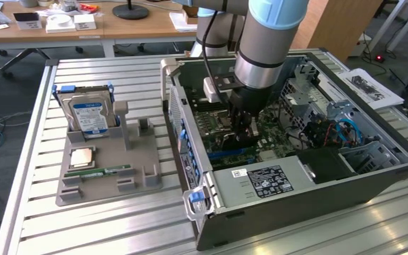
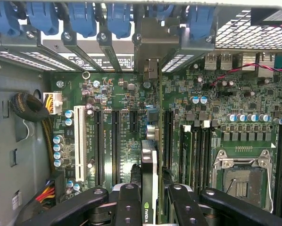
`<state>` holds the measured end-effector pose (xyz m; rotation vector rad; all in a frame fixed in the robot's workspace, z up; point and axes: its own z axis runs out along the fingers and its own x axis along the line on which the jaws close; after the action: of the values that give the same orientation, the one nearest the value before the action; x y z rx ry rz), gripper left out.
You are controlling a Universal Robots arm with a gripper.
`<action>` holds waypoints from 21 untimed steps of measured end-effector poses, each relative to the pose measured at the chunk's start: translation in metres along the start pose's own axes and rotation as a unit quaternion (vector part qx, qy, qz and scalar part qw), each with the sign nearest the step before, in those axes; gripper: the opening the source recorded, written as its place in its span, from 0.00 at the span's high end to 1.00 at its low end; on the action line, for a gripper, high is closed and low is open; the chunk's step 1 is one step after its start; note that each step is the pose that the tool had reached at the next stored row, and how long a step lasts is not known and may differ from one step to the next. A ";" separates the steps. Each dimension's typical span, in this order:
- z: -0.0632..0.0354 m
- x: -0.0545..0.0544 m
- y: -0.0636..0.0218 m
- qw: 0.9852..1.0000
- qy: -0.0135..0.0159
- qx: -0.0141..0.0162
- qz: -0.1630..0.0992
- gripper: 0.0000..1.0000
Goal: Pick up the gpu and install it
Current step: 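Insert the gpu into the slot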
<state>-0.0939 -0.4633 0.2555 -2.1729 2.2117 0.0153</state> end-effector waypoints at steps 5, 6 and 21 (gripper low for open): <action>0.0005 0.000 0.0000 1.000 0.000 0.000 0.005 0.73; 0.0005 0.000 0.0000 1.000 0.000 0.000 0.006 0.73; 0.0019 0.000 0.0001 1.000 0.001 0.000 0.010 0.73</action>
<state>-0.0939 -0.4635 0.2536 -2.1520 2.2326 0.0140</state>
